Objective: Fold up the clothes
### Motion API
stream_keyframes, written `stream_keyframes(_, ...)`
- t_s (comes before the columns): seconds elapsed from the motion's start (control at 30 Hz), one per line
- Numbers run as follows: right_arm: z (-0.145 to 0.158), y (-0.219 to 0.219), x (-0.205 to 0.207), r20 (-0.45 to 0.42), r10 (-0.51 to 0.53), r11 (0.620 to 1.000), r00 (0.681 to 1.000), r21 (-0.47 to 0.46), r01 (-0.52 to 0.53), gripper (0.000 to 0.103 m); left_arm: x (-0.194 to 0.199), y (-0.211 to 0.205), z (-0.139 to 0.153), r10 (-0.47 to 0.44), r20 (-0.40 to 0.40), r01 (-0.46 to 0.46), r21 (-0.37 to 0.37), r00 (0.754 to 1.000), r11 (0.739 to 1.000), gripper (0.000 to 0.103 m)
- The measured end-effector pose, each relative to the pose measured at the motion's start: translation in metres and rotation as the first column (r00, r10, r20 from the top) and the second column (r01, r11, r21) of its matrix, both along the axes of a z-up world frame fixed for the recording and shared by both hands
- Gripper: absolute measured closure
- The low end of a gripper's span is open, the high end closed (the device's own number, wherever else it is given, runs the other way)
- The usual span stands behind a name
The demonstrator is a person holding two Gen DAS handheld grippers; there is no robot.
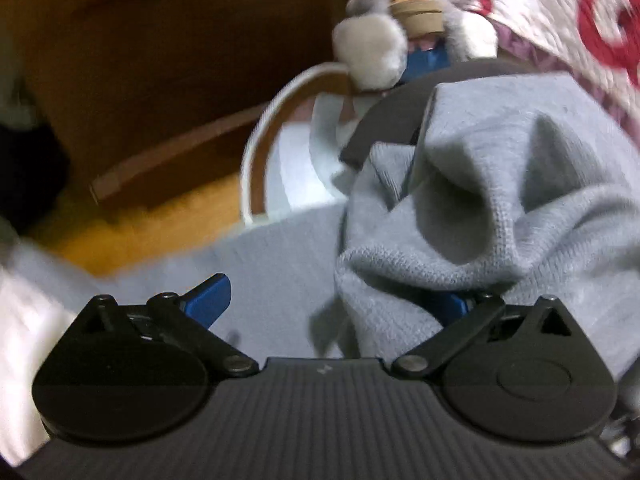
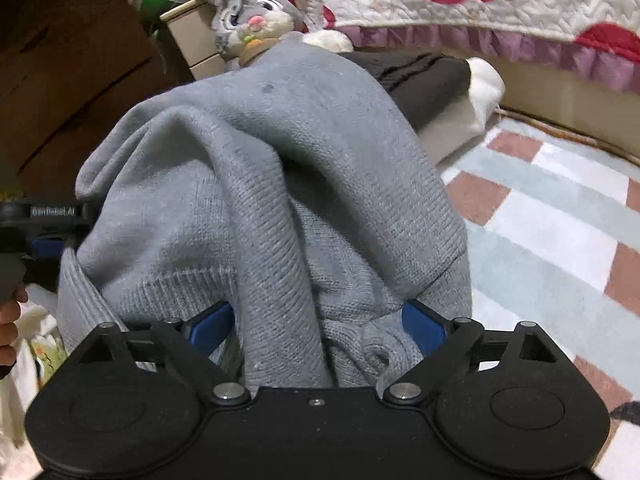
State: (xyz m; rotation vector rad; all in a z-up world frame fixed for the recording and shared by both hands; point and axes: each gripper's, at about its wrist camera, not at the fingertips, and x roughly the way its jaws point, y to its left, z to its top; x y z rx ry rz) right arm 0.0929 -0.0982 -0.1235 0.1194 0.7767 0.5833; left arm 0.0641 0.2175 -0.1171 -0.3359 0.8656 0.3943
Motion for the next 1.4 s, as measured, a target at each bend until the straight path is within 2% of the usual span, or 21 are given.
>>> stream_keyframes(0.03,0.003,0.002,-0.004,0.025,0.031,1.000,0.999,-0.004,-0.031,0.053,0.000,0.006,-0.010,0.004,-0.001,-0.004,-0.108,1.000,0.994,0.000)
stream_keyframes(0.07,0.009,0.003,-0.010,0.053,0.058,0.998,0.997,0.005,-0.058,0.078,0.001,0.012,-0.023,-0.007,-0.013,0.004,-0.230,1.000,0.973,0.000)
stream_keyframes(0.1,0.015,0.002,-0.017,0.084,0.071,0.997,0.994,0.023,-0.073,0.085,0.002,0.018,-0.034,-0.007,-0.033,-0.005,-0.330,0.999,0.944,0.001)
stream_keyframes(0.13,0.022,-0.001,-0.024,0.114,0.081,0.995,0.990,0.042,-0.086,0.095,0.000,0.022,-0.040,-0.009,-0.029,-0.003,-0.387,1.000,0.922,0.004)
stream_keyframes(0.17,0.028,-0.003,-0.028,0.134,0.082,0.995,0.988,0.053,-0.089,0.096,-0.003,0.024,-0.042,-0.016,-0.005,0.012,-0.425,1.000,0.905,0.015)
stream_keyframes(0.2,0.033,-0.005,-0.032,0.149,0.080,0.994,0.986,0.062,-0.090,0.096,-0.005,0.023,-0.040,-0.046,0.016,0.049,-0.431,0.999,0.901,0.043)
stream_keyframes(0.27,0.043,-0.010,-0.039,0.181,0.077,0.993,0.981,0.079,-0.092,0.096,-0.005,0.014,-0.028,-0.139,0.053,0.149,-0.399,0.989,0.905,0.074)
stream_keyframes(0.37,0.056,-0.015,-0.047,0.224,0.065,0.991,0.972,0.098,-0.089,0.097,-0.005,-0.004,-0.011,-0.226,0.060,0.233,-0.341,0.972,0.911,0.092)
stream_keyframes(0.57,0.086,-0.033,-0.060,0.287,0.031,0.984,0.957,0.161,-0.081,0.097,-0.014,-0.030,0.030,-0.314,0.172,0.356,-0.344,0.934,0.869,0.094)
stream_keyframes(0.7,0.109,-0.059,-0.067,0.294,-0.044,0.981,0.955,0.193,-0.015,0.097,-0.019,-0.047,0.057,-0.366,0.245,0.434,-0.345,0.898,0.832,0.094)
stream_keyframes(0.83,0.131,-0.096,-0.080,0.305,-0.144,0.970,0.942,0.231,0.073,0.097,-0.005,-0.090,0.085,-0.487,0.259,0.548,-0.288,0.834,0.785,0.094)
stream_keyframes(0.87,0.136,-0.108,-0.085,0.311,-0.176,0.964,0.934,0.247,0.099,0.097,-0.002,-0.102,0.091,-0.517,0.258,0.575,-0.286,0.816,0.766,0.094)
stream_keyframes(0.97,0.146,-0.140,-0.098,0.335,-0.335,0.937,0.881,0.217,0.274,0.097,0.009,-0.141,0.104,-0.592,0.291,0.660,-0.324,0.751,0.678,0.094)
stream_keyframes(1.0,0.149,-0.150,-0.102,0.344,-0.387,0.920,0.856,0.206,0.334,0.097,0.011,-0.156,0.109,-0.618,0.300,0.687,-0.327,0.726,0.649,0.094)
stream_keyframes(1.1,0.157,-0.185,-0.117,0.371,-0.532,0.845,0.761,0.173,0.506,0.098,0.010,-0.217,0.119,-0.706,0.301,0.767,-0.240,0.642,0.595,0.094)
stream_keyframes(1.23,0.162,-0.248,-0.152,0.371,-0.678,0.712,0.635,0.117,0.692,0.098,0.017,-0.295,0.107,-0.781,0.334,0.843,-0.321,0.527,0.432,0.094)
stream_keyframes(1.3,0.163,-0.271,-0.164,0.382,-0.719,0.642,0.580,0.046,0.765,0.098,0.021,-0.340,0.097,-0.817,0.337,0.868,-0.347,0.468,0.354,0.094)
stream_keyframes(1.33,0.159,-0.282,-0.166,0.377,-0.735,0.608,0.565,-0.005,0.794,0.098,0.022,-0.363,0.091,-0.836,0.336,0.880,-0.358,0.433,0.312,0.094)
stream_keyframes(1.4,0.147,-0.304,-0.168,0.362,-0.762,0.536,0.537,-0.114,0.837,0.098,0.032,-0.407,0.068,-0.869,0.313,0.882,-0.403,0.384,0.245,0.094)
